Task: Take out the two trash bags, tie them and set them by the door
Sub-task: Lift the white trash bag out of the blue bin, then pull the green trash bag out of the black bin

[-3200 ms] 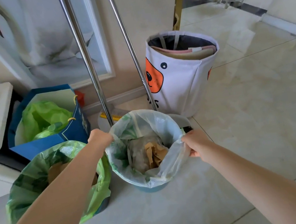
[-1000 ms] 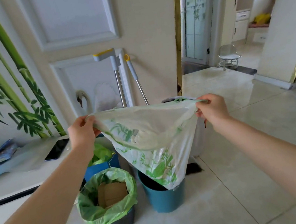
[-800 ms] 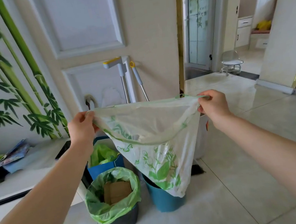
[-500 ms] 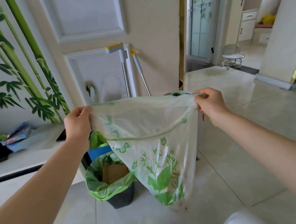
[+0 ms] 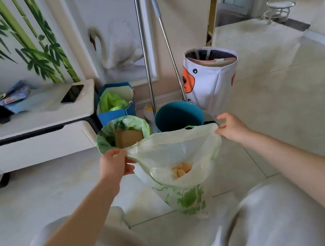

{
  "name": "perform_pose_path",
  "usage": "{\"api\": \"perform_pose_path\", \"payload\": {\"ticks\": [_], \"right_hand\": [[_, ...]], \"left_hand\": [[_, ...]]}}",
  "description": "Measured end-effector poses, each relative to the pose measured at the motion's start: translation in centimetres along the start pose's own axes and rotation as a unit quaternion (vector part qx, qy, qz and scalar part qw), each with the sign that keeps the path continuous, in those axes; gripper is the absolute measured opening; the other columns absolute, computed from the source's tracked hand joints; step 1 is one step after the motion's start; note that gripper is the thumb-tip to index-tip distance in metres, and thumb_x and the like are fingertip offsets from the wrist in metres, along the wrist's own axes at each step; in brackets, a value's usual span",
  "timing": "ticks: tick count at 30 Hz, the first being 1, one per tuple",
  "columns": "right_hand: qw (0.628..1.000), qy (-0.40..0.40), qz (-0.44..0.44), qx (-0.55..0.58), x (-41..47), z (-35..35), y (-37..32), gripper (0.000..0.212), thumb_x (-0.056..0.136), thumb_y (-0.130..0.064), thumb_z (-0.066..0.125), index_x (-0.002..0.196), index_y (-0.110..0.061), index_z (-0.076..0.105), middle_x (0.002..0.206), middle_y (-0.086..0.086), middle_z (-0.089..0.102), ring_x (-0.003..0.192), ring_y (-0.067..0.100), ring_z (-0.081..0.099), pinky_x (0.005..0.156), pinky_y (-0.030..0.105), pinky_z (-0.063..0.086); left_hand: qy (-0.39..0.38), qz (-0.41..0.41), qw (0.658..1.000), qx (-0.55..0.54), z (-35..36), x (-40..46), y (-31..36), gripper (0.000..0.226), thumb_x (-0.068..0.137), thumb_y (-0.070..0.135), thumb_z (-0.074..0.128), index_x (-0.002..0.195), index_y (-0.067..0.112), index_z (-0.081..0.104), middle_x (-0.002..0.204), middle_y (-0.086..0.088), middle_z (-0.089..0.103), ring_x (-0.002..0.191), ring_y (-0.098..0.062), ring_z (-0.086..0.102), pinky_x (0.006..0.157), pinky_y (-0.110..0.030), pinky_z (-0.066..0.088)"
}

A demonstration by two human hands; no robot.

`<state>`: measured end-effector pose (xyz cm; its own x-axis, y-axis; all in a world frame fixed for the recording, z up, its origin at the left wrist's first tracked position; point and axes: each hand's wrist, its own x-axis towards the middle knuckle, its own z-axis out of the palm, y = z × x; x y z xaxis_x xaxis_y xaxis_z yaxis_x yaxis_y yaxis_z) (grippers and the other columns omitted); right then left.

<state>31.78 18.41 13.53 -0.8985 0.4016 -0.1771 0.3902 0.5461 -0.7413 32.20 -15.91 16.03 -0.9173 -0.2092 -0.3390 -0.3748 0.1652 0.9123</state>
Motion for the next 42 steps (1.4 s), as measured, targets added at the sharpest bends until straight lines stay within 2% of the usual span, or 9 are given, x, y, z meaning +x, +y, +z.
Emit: {"api": "perform_pose_path", "payload": {"ticks": [5, 9, 13, 17, 23, 29, 34, 37, 42], "right_hand": [[0.993, -0.013, 0.001, -0.121, 1.2, 1.2, 1.5, 0.031, 0.079, 0.0, 0.062, 0.109, 0.01, 0.062, 0.11, 0.029, 0.067, 0.105, 0.041, 0.061, 0.093, 0.044, 0.049], [0.987, 0.013, -0.01, -0.163, 3.0, 1.2, 2.2, 0.025, 0.08, 0.004, 0.053, 0.1, 0.012, 0.066, 0.105, 0.03, 0.068, 0.103, 0.043, 0.062, 0.09, 0.043, 0.048], [0.988, 0.054, -0.024, -0.142, 5.4, 0.8, 2.4, 0.024, 0.08, 0.004, 0.054, 0.094, 0.0, 0.073, 0.101, 0.021, 0.073, 0.099, 0.037, 0.065, 0.087, 0.036, 0.048], [0.987, 0.081, -0.025, -0.134, 7.2, 1.1, 2.8, 0.027, 0.081, 0.004, 0.051, 0.096, -0.004, 0.072, 0.1, 0.018, 0.073, 0.098, 0.035, 0.065, 0.086, 0.034, 0.047], [0.976, 0.055, -0.029, -0.209, 7.9, 0.8, 2.9, 0.022, 0.083, -0.004, 0.054, 0.091, -0.01, 0.074, 0.096, 0.017, 0.074, 0.091, 0.038, 0.065, 0.079, 0.039, 0.053], [0.944, 0.057, -0.04, -0.322, 8.3, 1.4, -1.3, 0.022, 0.085, -0.013, 0.052, 0.1, -0.018, 0.068, 0.102, 0.014, 0.067, 0.093, 0.038, 0.061, 0.07, 0.033, 0.043], [0.946, -0.005, -0.103, -0.306, 8.7, 5.0, -5.8, 0.023, 0.086, -0.013, 0.054, 0.103, -0.012, 0.07, 0.105, 0.013, 0.07, 0.097, 0.038, 0.063, 0.082, 0.037, 0.053], [0.951, -0.053, -0.131, -0.276, 9.1, 8.0, -8.2, 0.018, 0.084, -0.013, 0.055, 0.092, -0.01, 0.07, 0.095, 0.011, 0.073, 0.089, 0.035, 0.064, 0.081, 0.045, 0.056], [0.953, -0.12, -0.151, -0.233, 9.9, 13.1, -11.3, 0.021, 0.087, -0.016, 0.056, 0.093, -0.002, 0.069, 0.088, 0.018, 0.072, 0.082, 0.034, 0.067, 0.078, 0.048, 0.057]], "left_hand": [[-0.047, -0.078, 0.995, 0.027, 1.1, 2.0, -3.5, 0.022, 0.092, 0.006, 0.046, 0.113, 0.001, 0.051, 0.074, -0.014, 0.073, 0.041, -0.018, 0.061, 0.046, -0.027, 0.056], [-0.081, -0.075, 0.989, 0.1, 2.2, 3.9, -4.6, 0.016, 0.09, 0.008, 0.049, 0.105, 0.003, 0.049, 0.072, -0.013, 0.074, 0.045, -0.024, 0.062, 0.053, -0.032, 0.055], [-0.075, -0.029, 0.988, 0.133, 3.5, 6.2, -4.4, 0.014, 0.091, 0.017, 0.057, 0.094, 0.004, 0.052, 0.058, -0.01, 0.072, 0.046, -0.027, 0.06, 0.051, -0.031, 0.052], [-0.076, 0.016, 0.983, 0.166, 4.7, 8.0, -3.8, 0.007, 0.09, 0.019, 0.056, 0.092, 0.012, 0.053, 0.062, -0.011, 0.073, 0.05, -0.028, 0.064, 0.056, -0.037, 0.055], [-0.099, -0.023, 0.971, 0.215, 4.5, 10.0, -4.0, 0.01, 0.092, 0.015, 0.057, 0.091, 0.005, 0.058, 0.063, -0.017, 0.072, 0.044, -0.026, 0.058, 0.049, -0.03, 0.047], [-0.109, -0.021, 0.964, 0.24, 2.3, 12.0, -2.4, 0.011, 0.092, 0.015, 0.054, 0.095, 0.009, 0.062, 0.068, -0.013, 0.075, 0.049, -0.026, 0.062, 0.053, -0.03, 0.051], [-0.075, -0.029, 0.971, 0.224, -0.7, 14.2, -0.6, 0.011, 0.09, 0.01, 0.055, 0.093, 0.006, 0.065, 0.072, -0.013, 0.074, 0.043, -0.023, 0.06, 0.048, -0.028, 0.053], [-0.067, -0.039, 0.974, 0.211, -2.6, 15.9, -0.2, 0.01, 0.089, 0.008, 0.056, 0.093, 0.004, 0.065, 0.075, -0.015, 0.074, 0.046, -0.024, 0.061, 0.043, -0.025, 0.051], [-0.035, -0.054, 0.976, 0.209, -5.3, 19.5, -1.6, 0.011, 0.09, 0.008, 0.054, 0.092, 0.005, 0.065, 0.074, -0.012, 0.074, 0.049, -0.024, 0.065, 0.044, -0.025, 0.053]]}}
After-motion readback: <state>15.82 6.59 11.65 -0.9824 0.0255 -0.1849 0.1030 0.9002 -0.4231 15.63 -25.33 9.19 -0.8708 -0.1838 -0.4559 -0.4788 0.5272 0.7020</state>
